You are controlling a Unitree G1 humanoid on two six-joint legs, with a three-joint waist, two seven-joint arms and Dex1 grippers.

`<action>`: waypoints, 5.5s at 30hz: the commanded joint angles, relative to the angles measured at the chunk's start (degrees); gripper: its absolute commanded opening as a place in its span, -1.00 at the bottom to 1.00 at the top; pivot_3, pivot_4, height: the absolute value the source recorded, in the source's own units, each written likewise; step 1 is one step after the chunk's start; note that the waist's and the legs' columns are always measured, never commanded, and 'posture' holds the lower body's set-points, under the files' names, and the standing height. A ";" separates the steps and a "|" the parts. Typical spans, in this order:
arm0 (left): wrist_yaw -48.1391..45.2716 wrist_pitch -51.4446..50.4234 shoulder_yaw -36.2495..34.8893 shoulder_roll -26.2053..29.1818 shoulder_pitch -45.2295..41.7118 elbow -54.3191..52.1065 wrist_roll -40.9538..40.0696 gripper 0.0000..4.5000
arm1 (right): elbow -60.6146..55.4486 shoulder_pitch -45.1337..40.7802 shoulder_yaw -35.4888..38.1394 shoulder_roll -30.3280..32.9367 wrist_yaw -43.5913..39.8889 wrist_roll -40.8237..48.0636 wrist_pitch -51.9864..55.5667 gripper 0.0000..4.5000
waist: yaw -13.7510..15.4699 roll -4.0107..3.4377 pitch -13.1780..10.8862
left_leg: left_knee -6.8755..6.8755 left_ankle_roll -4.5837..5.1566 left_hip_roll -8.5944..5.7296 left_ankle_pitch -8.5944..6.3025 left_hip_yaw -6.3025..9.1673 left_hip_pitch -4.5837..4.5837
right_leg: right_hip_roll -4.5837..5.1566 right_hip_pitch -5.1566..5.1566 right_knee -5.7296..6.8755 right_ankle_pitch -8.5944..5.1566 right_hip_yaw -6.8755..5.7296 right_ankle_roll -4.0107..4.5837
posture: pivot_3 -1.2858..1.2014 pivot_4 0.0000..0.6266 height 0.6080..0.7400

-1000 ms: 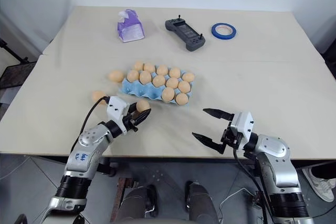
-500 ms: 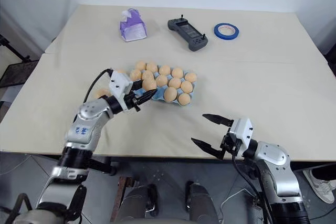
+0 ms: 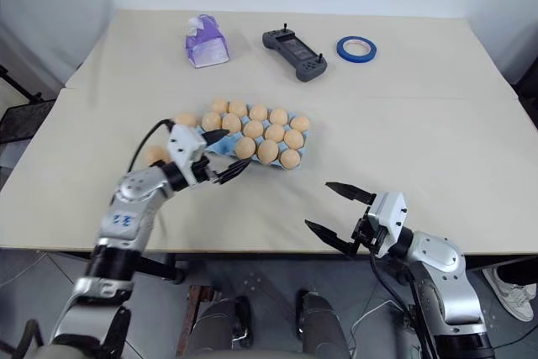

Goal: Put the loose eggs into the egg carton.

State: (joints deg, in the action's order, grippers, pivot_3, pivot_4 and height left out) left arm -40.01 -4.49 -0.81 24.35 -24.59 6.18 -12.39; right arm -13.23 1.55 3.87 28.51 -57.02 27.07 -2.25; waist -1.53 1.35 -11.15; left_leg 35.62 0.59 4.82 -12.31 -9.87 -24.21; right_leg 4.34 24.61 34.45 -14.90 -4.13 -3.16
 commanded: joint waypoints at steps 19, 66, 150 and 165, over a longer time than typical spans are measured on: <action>2.83 7.69 -32.38 5.13 37.98 -13.08 -12.51 0.98 | 11.62 -12.02 -1.52 -2.00 -9.49 1.53 -3.43 1.00 | -0.13 0.17 0.12 | -0.55 -0.06 0.01 -0.13 -0.15 -0.01 | 0.14 0.11 -0.55 -0.48 0.63 0.92 | 0.03 -0.52 1.00; -1.02 -3.01 -5.05 3.06 -8.01 8.03 -3.84 0.03 | 8.99 -11.74 -3.00 -3.28 -7.08 1.07 -1.53 1.00 | 0.07 0.34 0.25 | 0.35 -0.17 -0.02 -0.06 -0.51 -0.06 | 0.19 0.65 0.89 -0.05 0.19 0.14 | 0.03 -0.52 1.00; 18.53 8.72 -10.74 1.99 -35.48 67.74 8.03 -0.16 | 7.58 -10.83 -1.46 -3.30 -0.68 0.17 -4.67 1.00 | -0.17 0.59 0.30 | 0.45 -0.19 -0.18 -0.04 -0.43 -0.12 | 0.00 0.81 1.10 -0.09 0.13 0.27 | 0.03 -0.52 1.00; -0.65 11.06 -16.96 3.62 -30.99 55.57 -1.98 -0.20 | 8.10 -11.44 -2.18 -3.50 -1.39 0.17 -4.24 1.00 | -0.13 0.61 0.29 | 0.45 -0.19 -0.16 -0.04 -0.44 -0.13 | 0.00 0.82 1.11 -0.10 0.11 0.29 | 0.03 -0.52 1.00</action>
State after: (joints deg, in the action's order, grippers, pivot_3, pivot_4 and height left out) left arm -36.50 6.51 -17.00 26.98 -55.06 66.63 -12.02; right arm -3.85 -9.86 0.87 24.71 -58.19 26.52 -6.11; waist -1.66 1.97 -10.86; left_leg 36.06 0.40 4.65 -12.35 -10.31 -24.35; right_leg 4.34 25.43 35.55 -15.00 -4.02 -2.87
